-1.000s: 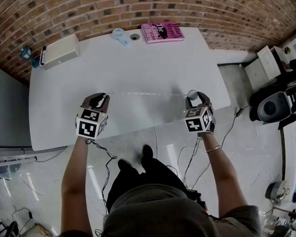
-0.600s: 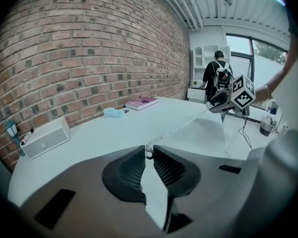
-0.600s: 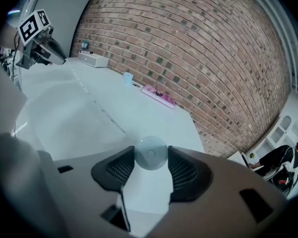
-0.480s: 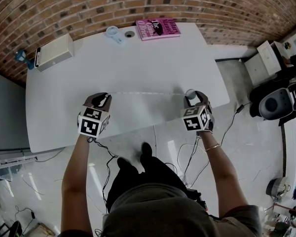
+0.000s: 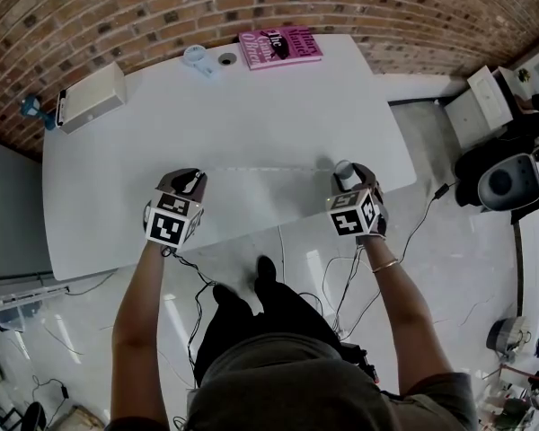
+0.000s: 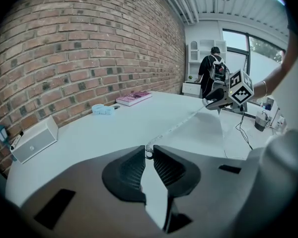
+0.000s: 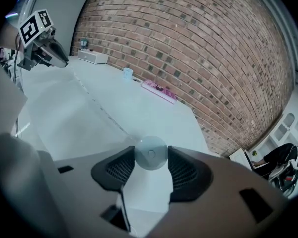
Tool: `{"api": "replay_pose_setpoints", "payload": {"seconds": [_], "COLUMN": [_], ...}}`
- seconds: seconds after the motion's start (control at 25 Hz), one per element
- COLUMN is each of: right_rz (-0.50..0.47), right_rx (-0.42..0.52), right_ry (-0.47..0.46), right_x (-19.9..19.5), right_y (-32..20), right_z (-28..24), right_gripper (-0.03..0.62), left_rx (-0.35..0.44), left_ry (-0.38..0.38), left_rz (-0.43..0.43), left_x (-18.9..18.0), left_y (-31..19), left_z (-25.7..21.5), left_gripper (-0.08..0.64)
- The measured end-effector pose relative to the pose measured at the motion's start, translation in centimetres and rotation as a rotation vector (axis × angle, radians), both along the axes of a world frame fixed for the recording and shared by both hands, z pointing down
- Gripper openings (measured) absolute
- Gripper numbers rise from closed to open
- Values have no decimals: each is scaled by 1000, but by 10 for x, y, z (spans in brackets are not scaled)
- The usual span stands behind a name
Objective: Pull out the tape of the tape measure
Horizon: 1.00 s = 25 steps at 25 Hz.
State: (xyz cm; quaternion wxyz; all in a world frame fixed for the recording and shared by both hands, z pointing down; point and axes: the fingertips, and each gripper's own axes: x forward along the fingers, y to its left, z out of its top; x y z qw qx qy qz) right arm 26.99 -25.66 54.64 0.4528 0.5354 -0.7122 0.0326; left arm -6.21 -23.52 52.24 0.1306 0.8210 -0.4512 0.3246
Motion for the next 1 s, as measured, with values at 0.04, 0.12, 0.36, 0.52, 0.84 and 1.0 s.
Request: {"api": "replay_pose_setpoints", "payload": {"seconds": [0.04,0.12,0.36,0.52,0.84,1.0], "right_rz": [-1,-3,-4,-9,-16,-18], "right_rx": [-4,-16,-50,-72,-125,-151], "right_ry": [0,0,3,9,17,21], "right_x": [1,2,5,9,13,15], "right_y": [0,1,3,2,1,2], "right_z": [1,4,15,19,31,37], "right_gripper": [215,215,215,215,215,215], "left_rx": [-4,-11,-33,-53,-96,-114], "left_ry": [-2,-6,-17,-29,-42,-49], "left_rz": [3,10,16,19,13,10], "left_x": [2,8,16,20,23,25], "left_y": [0,-1,-4,-5,-9,-10], "left_z": [1,4,15,22,40,48], "left_gripper": [64,64,64,64,64,64]}}
